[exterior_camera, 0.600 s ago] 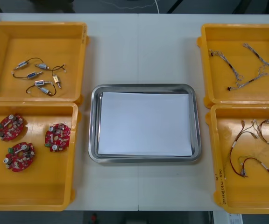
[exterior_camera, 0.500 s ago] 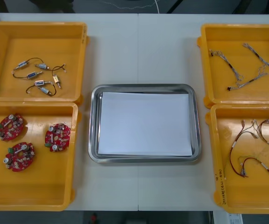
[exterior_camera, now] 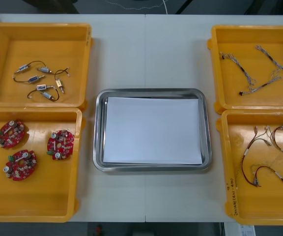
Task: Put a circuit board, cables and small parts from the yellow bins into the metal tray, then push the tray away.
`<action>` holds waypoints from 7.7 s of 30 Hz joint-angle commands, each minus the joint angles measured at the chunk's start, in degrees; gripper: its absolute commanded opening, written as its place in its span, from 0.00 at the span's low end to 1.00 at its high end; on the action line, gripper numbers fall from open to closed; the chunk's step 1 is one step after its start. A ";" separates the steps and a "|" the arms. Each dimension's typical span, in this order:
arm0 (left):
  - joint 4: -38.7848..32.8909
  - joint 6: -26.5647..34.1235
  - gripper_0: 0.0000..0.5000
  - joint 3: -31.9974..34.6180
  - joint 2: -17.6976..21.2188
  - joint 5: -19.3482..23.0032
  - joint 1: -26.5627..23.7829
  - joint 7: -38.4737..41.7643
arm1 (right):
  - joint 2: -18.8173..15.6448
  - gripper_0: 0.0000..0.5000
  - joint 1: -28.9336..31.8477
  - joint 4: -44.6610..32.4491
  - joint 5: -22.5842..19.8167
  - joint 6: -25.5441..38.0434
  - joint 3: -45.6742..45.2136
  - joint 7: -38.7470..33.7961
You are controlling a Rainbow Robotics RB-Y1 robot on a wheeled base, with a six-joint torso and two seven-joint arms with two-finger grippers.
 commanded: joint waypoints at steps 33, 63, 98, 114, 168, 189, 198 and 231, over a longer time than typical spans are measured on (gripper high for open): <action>-0.10 0.00 1.00 0.01 0.00 0.00 0.00 -0.01 | -0.04 1.00 0.00 -0.30 0.00 0.01 -0.02 -0.02; -0.10 0.00 1.00 0.01 0.00 0.00 0.00 -0.01 | -0.04 1.00 0.00 -0.30 0.00 0.01 -0.02 -0.02; -0.10 0.00 1.00 0.01 0.00 0.00 0.00 -0.01 | -0.04 1.00 0.00 -0.30 0.00 0.01 -0.02 -0.02; 1.58 0.10 1.00 -1.42 -1.39 0.03 0.43 -0.07 | 0.83 1.00 -0.19 0.24 -0.03 -1.17 -1.92 0.04; 22.67 -14.89 1.00 -10.91 1.15 -4.27 -3.53 -2.18 | -8.67 1.00 9.31 14.39 -1.70 -31.58 12.49 26.41; 27.33 -21.83 1.00 -16.45 1.07 -6.91 -4.84 -2.44 | -8.67 1.00 9.31 18.08 2.87 -37.56 19.26 32.65; 27.68 -22.62 1.00 -17.77 1.07 -8.32 -4.84 -2.18 | -8.67 1.00 9.39 21.59 5.33 -43.27 23.92 34.67; 31.46 -28.60 1.00 -21.99 1.07 -10.08 -4.76 -2.01 | -8.67 1.00 9.22 23.09 8.23 -47.58 30.42 34.41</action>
